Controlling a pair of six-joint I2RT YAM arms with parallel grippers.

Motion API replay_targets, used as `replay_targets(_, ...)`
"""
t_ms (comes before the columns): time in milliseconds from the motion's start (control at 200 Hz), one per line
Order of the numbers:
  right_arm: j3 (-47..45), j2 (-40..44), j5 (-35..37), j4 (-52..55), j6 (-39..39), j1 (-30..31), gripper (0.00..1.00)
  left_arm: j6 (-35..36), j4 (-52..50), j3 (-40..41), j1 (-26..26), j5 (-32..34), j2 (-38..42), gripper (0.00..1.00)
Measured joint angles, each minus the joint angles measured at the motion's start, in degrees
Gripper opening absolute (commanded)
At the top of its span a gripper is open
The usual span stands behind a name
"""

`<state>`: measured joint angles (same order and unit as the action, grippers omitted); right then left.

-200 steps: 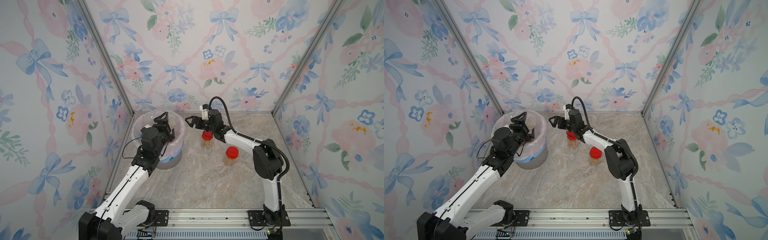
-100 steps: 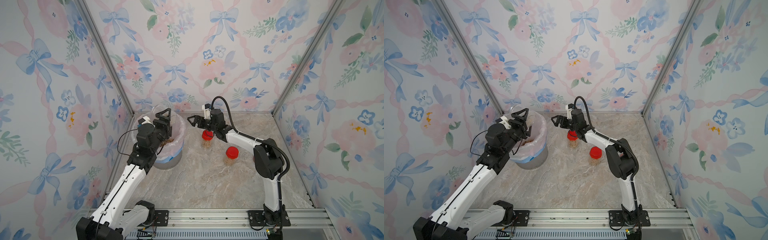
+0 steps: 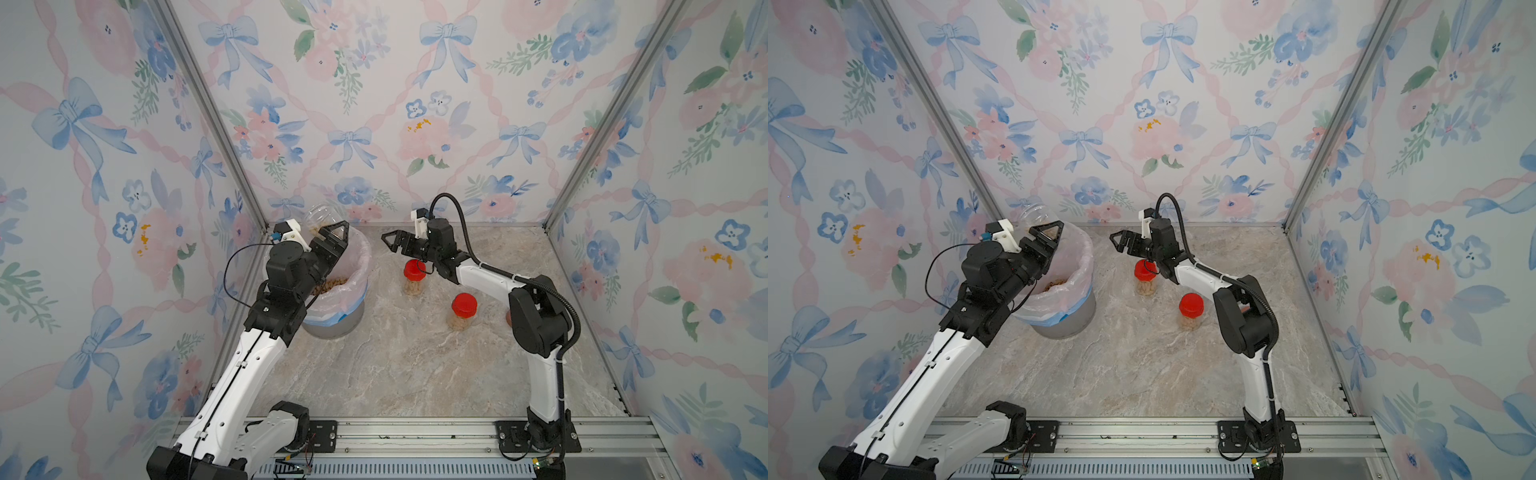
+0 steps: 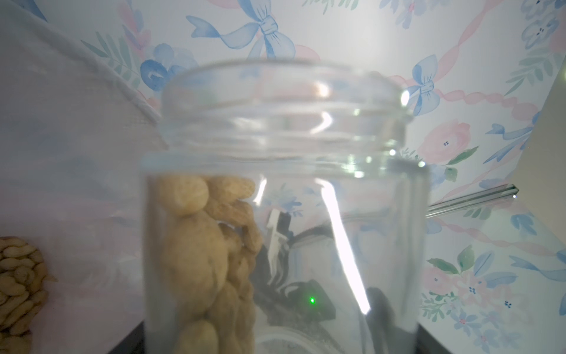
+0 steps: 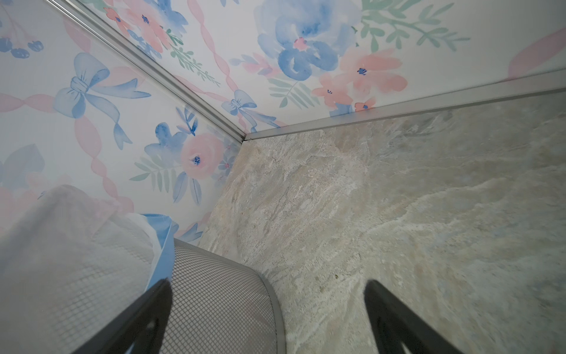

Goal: Empty moldy peanuts from jars
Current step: Move the trash bin to the center of the board.

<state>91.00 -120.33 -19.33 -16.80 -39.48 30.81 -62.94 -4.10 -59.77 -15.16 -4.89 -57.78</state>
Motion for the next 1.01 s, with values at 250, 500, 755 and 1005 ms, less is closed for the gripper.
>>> replay_targets(250, -0.09, 0.00, -0.44, -0.22, -0.11, -0.04, 1.00, 17.55, -9.94, -6.25, 0.02, 3.06, 1.84, 0.02)
replay_targets(500, -0.09, 0.00, -0.87, -0.22, 0.68, -0.44, 1.00, 41.05, -19.39, -13.18, -0.04, 17.44, 3.15, 0.03)
replay_targets(755, -0.09, 0.00, -1.53, -0.81, 0.94, -0.76, 1.00, 60.87, -18.27, -10.84, -0.04, 30.95, 8.17, 0.01)
replay_targets(1005, -0.33, 0.00, -3.15, -4.37, -0.61, -0.76, 0.97, 73.88, -16.61, -10.25, -0.04, 34.42, 8.15, 0.03)
